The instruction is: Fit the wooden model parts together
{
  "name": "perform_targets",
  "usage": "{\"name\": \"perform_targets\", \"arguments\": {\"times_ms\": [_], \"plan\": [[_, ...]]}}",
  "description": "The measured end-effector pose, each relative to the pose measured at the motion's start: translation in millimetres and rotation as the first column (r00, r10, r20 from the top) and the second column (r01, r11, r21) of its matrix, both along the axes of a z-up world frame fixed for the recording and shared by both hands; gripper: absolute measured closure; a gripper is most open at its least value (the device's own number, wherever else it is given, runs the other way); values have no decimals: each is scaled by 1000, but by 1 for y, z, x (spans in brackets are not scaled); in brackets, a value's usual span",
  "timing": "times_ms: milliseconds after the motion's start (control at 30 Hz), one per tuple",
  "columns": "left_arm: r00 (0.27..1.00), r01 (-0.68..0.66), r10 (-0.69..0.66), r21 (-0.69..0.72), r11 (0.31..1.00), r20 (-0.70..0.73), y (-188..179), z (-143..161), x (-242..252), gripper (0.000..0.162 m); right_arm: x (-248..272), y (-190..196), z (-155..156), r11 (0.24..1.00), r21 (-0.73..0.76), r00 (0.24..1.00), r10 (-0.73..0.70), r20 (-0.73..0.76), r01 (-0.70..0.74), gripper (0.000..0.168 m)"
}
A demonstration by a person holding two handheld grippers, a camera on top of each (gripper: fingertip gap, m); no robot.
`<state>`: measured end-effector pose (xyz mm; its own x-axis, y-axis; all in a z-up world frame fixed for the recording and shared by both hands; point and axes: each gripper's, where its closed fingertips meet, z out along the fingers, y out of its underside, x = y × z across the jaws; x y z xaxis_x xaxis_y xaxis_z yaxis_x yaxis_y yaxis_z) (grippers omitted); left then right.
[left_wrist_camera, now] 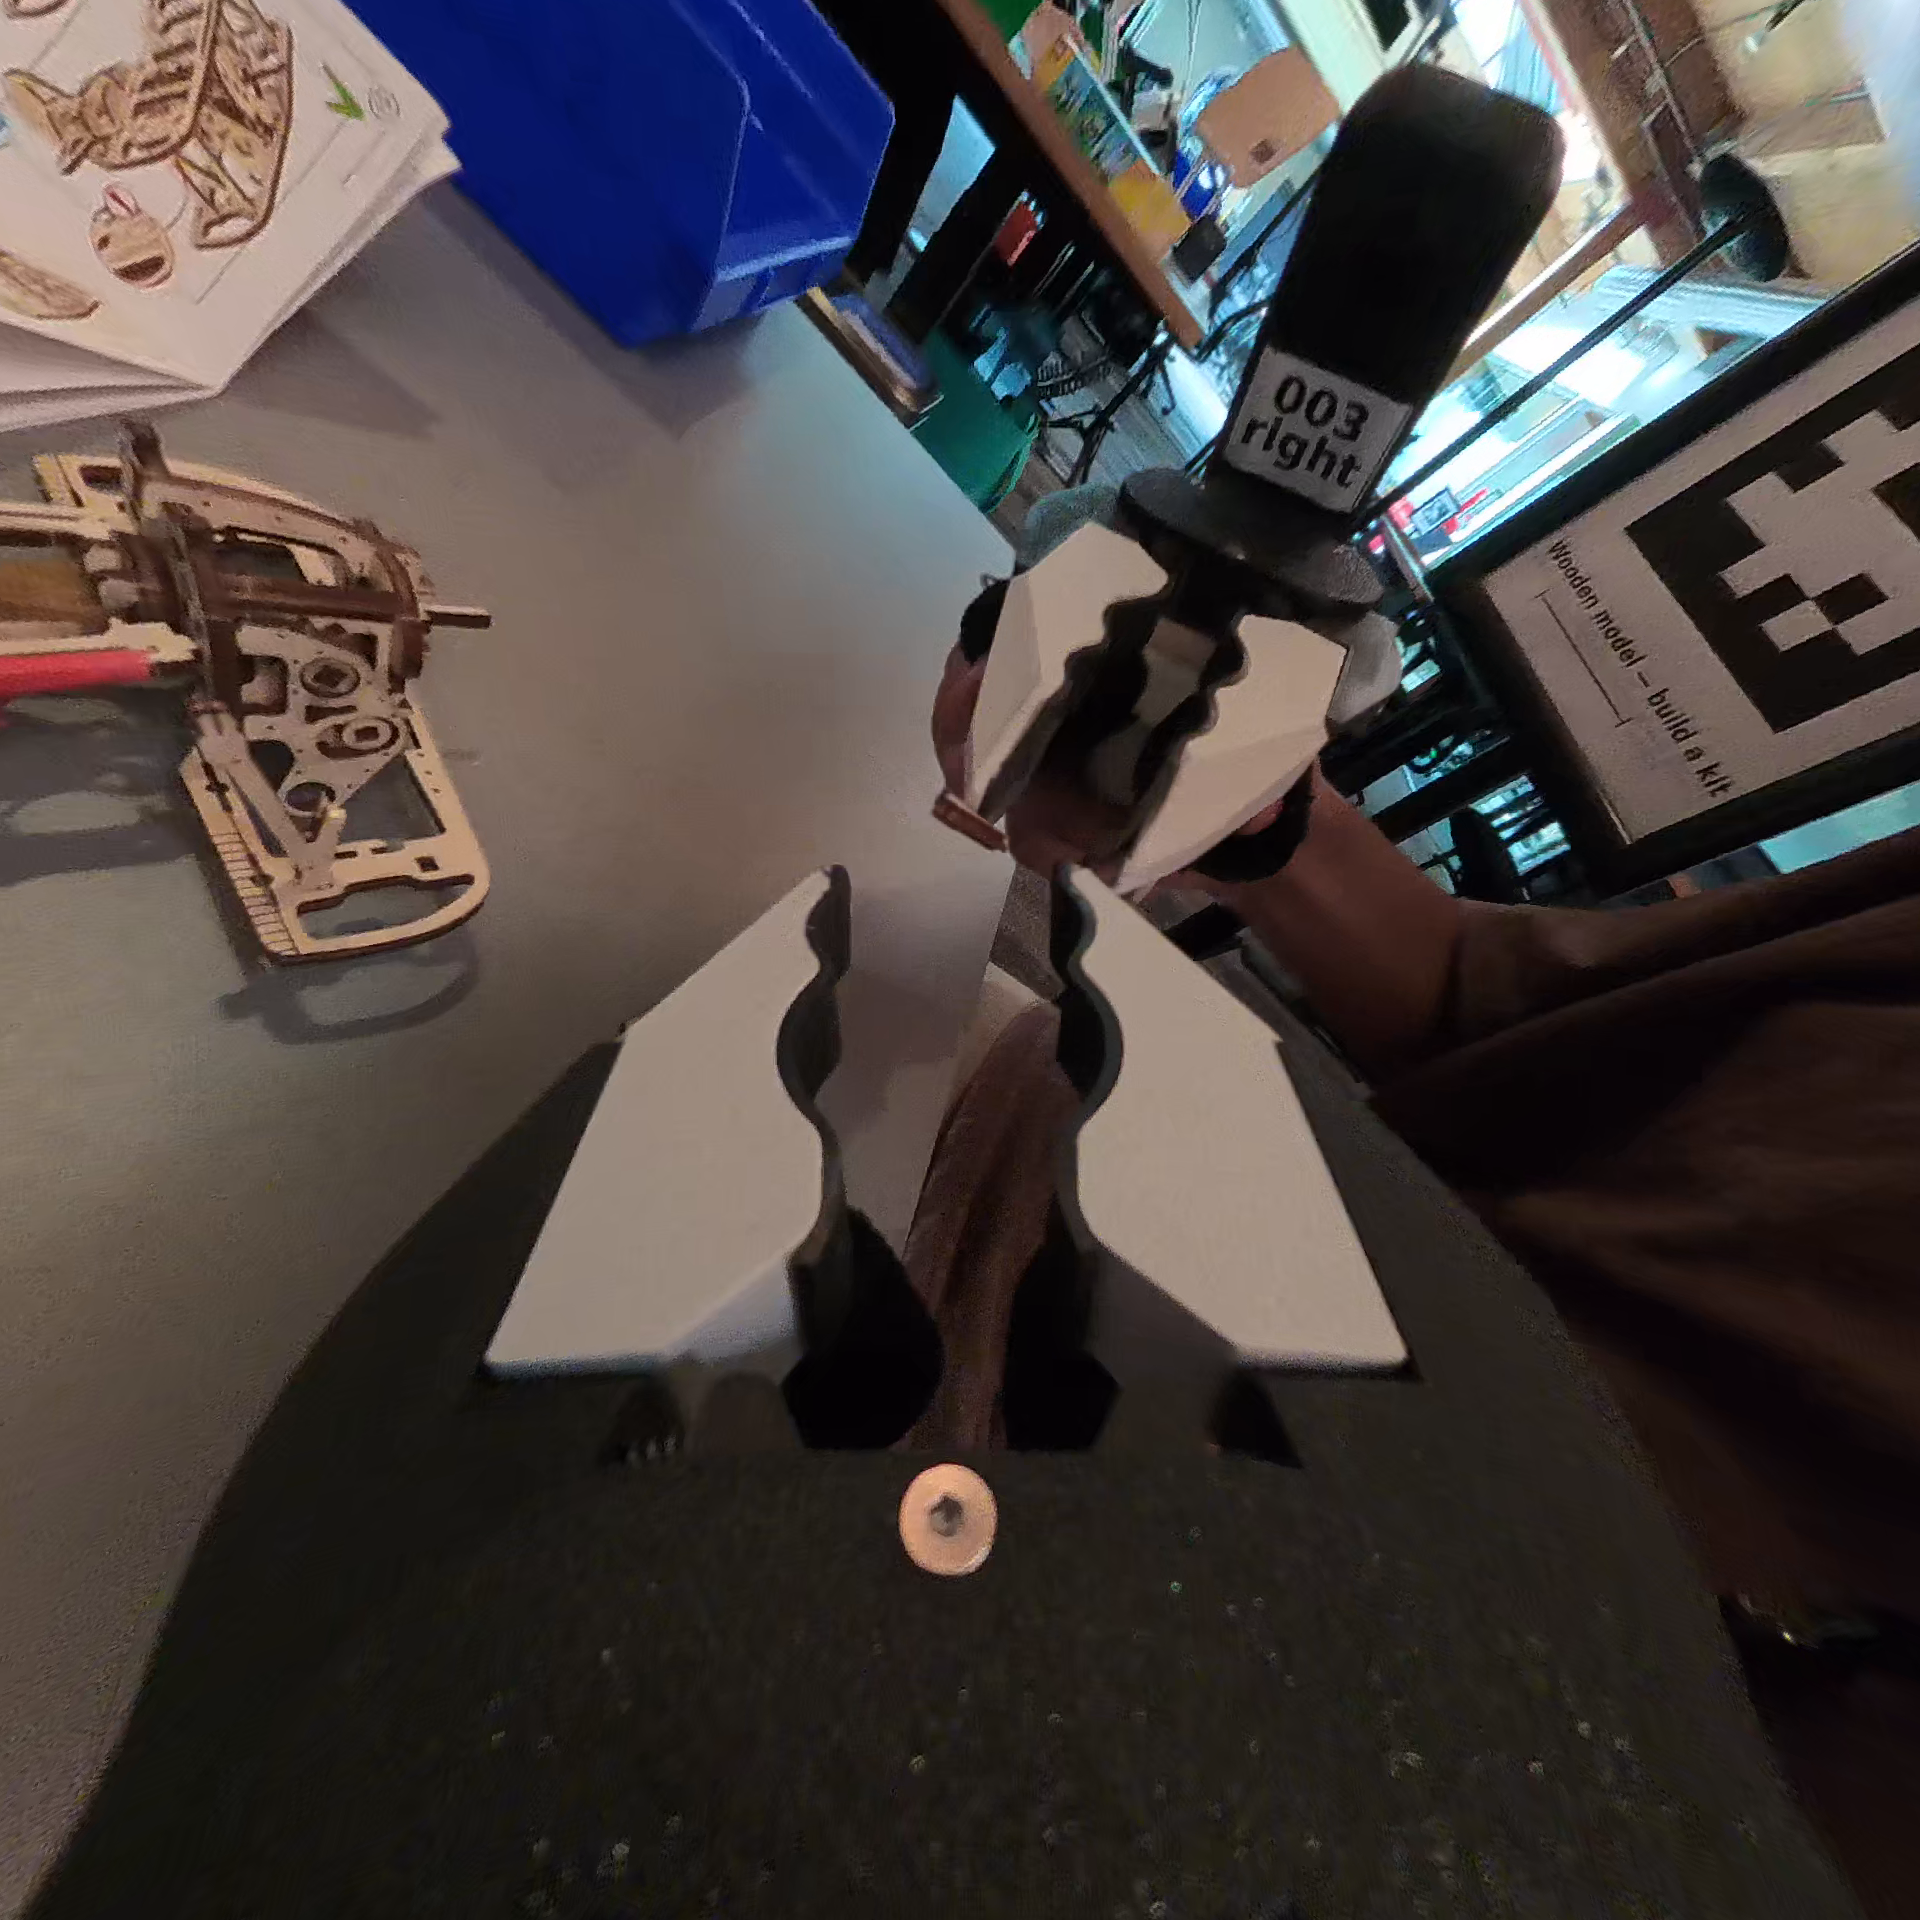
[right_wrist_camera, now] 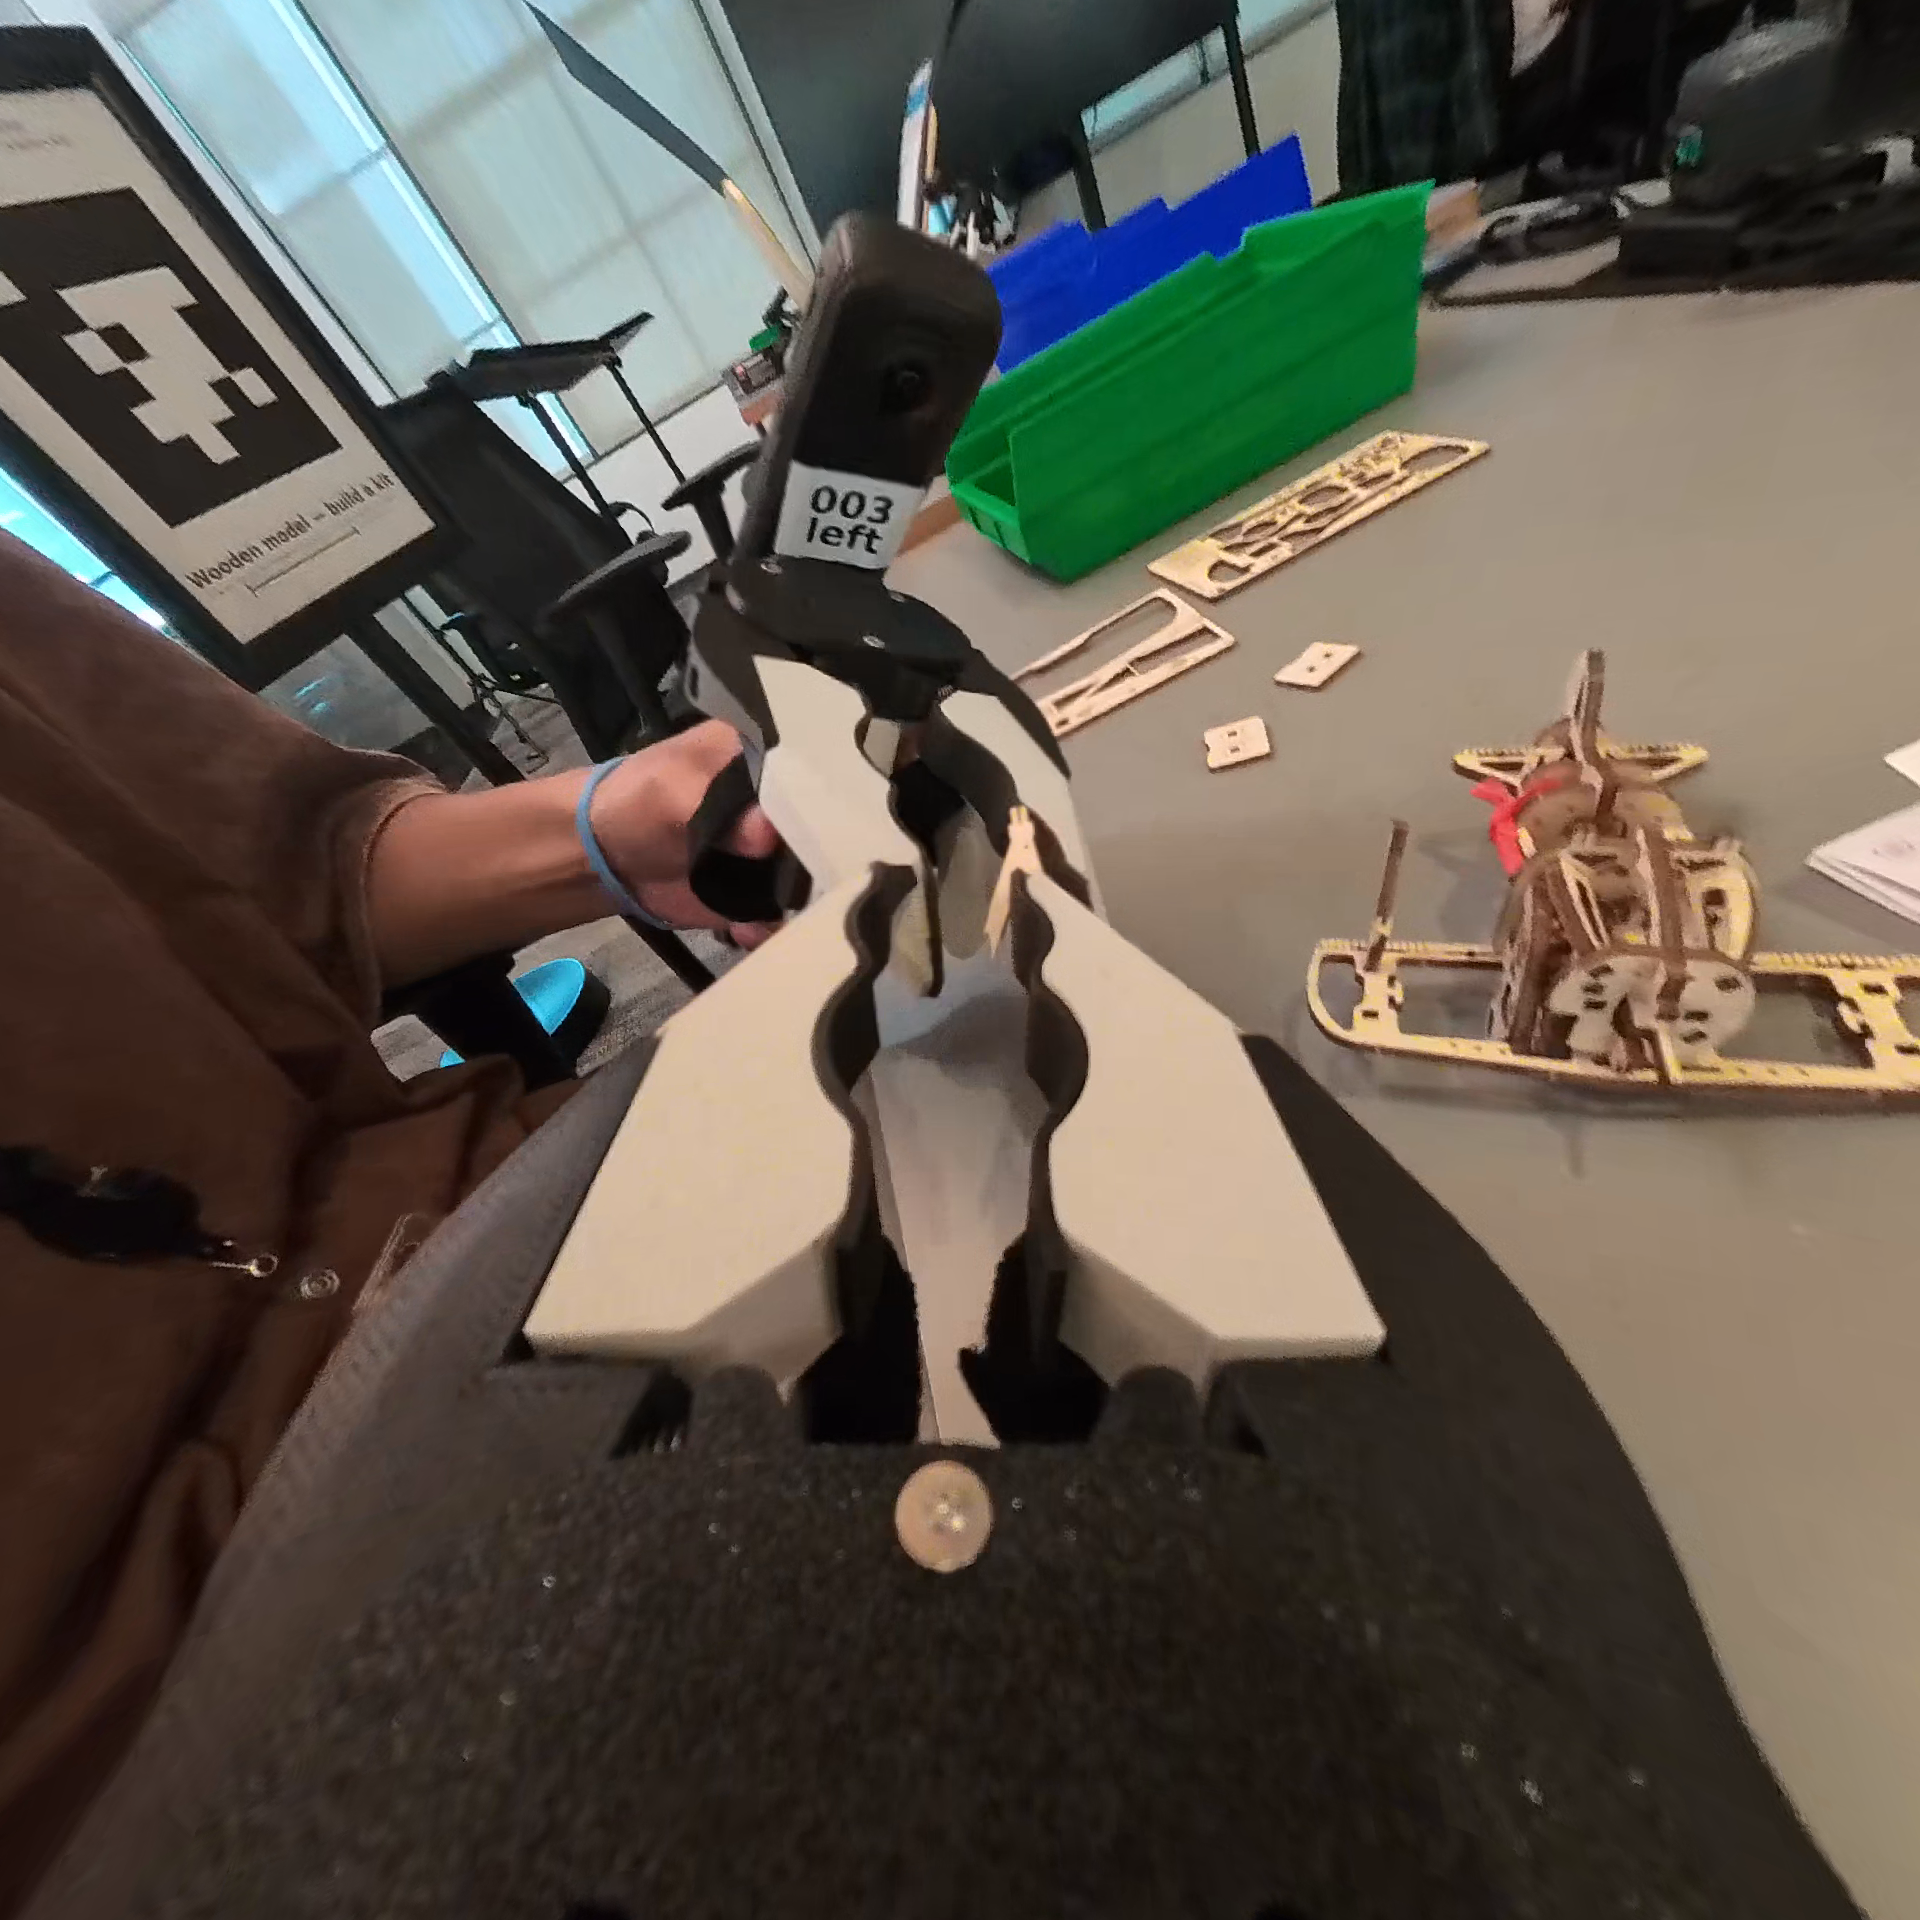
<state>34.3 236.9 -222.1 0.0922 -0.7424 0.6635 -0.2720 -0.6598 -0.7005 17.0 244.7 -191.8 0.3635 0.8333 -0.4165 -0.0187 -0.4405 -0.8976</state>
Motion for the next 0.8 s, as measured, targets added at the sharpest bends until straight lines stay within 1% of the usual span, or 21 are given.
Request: {"name": "perform_targets", "arguments": {"times_ms": [33, 133, 167, 233, 333, 467, 533, 567, 633, 667, 733, 800], "plan": [[1000, 5, -5, 5, 1000, 14, 0, 2, -1, 126, -2, 0, 1, 1000, 9, 1000, 0, -5, 0, 147], [999, 30, -31, 35, 999, 41, -3, 9, -4, 137, -8, -3, 4, 1000, -6, 998, 28, -48, -28, 147], [998, 31, -34, 53, 998, 48, -4, 11, -4, 144, -10, -5, 3, 999, -24, 997, 46, -57, -47, 146], [999, 24, -28, 97, 995, 38, -3, 12, -4, 151, -14, -9, 0, 995, -55, 995, 78, -65, -82, 147], [998, 66, -67, 166, 984, 3, -8, 9, -8, 154, -16, -16, 2, 987, -79, 987, 134, -94, -141, 148], [991, 128, -131, 147, 981, 10, -19, 12, -10, 155, -16, -26, 6, 964, -124, 968, 222, -117, -236, 145], [990, 136, -140, 139, 981, 22, -20, 14, -11, 157, -14, -25, 11, 966, -121, 966, 213, -146, -231, 141], [989, 140, -145, 134, 981, 27, -20, 14, -13, 161, -10, -24, 19, 968, -113, 960, 202, -193, -226, 143], [989, 146, -146, 134, 980, -10, -18, 8, -19, 161, 4, -18, 35, 971, -115, 943, 172, -285, -211, 144], [988, 153, -153, 134, 979, -15, -17, 7, -22, 161, 10, -14, 33, 975, -121, 952, 146, -267, -184, 145], [989, 145, -147, 122, 982, 6, -14, 11, -25, 162, 13, -11, 12, 984, -122, 987, 121, -106, -133, 146], [986, 156, -161, 100, 983, 39, -14, 17, -28, 161, 6, -16, -3, 979, -143, 989, 148, -9, -148, 146]]}}
